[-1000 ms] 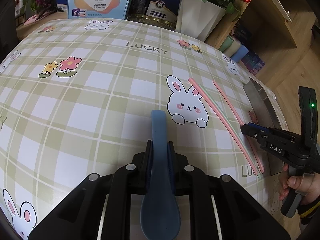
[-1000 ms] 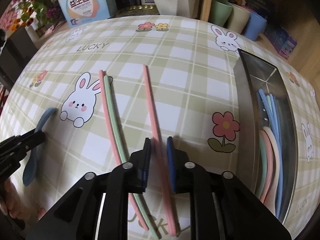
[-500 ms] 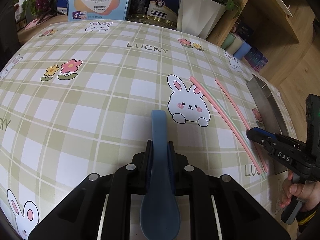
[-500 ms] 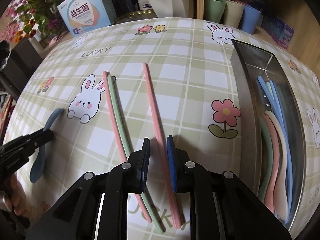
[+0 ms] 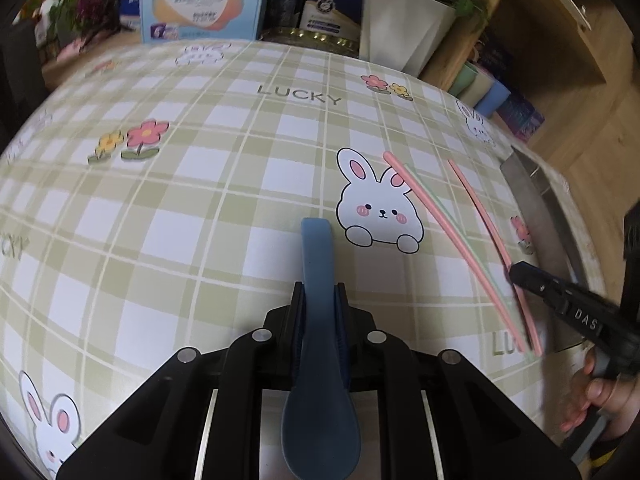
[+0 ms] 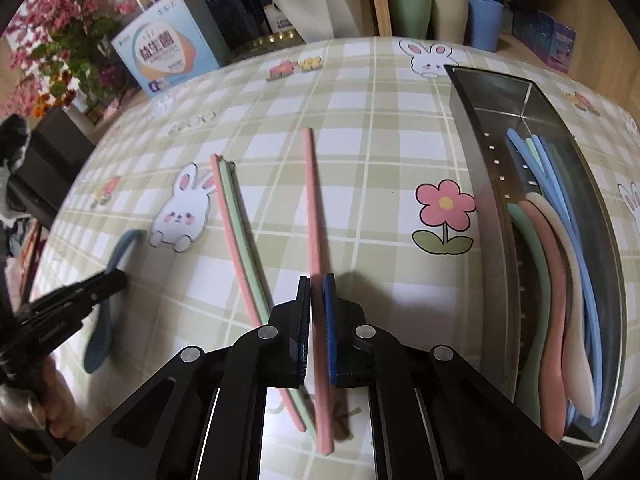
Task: Organize utensils
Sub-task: 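Close the right tool on a pink chopstick and lift it, then carry the pink chopstick with the right tool into the steel tray while the left tool holds the blue spoon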
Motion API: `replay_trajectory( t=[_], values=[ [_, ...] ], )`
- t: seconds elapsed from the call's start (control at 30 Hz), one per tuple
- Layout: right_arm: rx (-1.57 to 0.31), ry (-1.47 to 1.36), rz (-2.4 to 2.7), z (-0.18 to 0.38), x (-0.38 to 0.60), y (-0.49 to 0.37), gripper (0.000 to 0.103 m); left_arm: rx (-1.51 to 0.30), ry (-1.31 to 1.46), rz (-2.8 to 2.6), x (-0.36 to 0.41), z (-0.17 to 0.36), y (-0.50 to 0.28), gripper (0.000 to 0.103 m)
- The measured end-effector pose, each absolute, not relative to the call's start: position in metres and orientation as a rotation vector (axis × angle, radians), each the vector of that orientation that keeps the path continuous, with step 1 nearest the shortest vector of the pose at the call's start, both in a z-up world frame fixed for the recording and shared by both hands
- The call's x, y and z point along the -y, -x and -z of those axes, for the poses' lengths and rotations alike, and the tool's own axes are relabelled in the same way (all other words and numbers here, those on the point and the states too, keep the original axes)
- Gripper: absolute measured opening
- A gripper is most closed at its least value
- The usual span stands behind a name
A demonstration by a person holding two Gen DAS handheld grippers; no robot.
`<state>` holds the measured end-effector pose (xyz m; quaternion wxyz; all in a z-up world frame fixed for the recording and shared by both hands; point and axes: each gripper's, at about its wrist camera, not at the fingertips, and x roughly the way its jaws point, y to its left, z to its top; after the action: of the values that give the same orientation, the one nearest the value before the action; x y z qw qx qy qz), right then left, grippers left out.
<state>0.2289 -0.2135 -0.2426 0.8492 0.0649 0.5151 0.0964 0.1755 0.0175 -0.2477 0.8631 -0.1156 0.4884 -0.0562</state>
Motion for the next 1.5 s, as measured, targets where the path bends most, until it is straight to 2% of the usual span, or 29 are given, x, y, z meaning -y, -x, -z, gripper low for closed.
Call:
replay_trajectory(
  t=[0.47,0.93,1.5],
  values=[
    [-0.941,-0.245,-0.272,0.202,0.234,-0.209,0.006,-0.978,0.224,0.161,0.017,0.210,-0.170,0.014],
    [-0.875,-0.337,-0.259,0.188,0.285,-0.197,0.006,-0.980,0.213,0.218,0.057,0.194,-0.176,0.014],
    [-0.848,-0.263,-0.225,0.168,0.349,-0.205,0.007,-1.003,0.240,0.278,0.091,0.191,-0.191,0.014]
  ],
)
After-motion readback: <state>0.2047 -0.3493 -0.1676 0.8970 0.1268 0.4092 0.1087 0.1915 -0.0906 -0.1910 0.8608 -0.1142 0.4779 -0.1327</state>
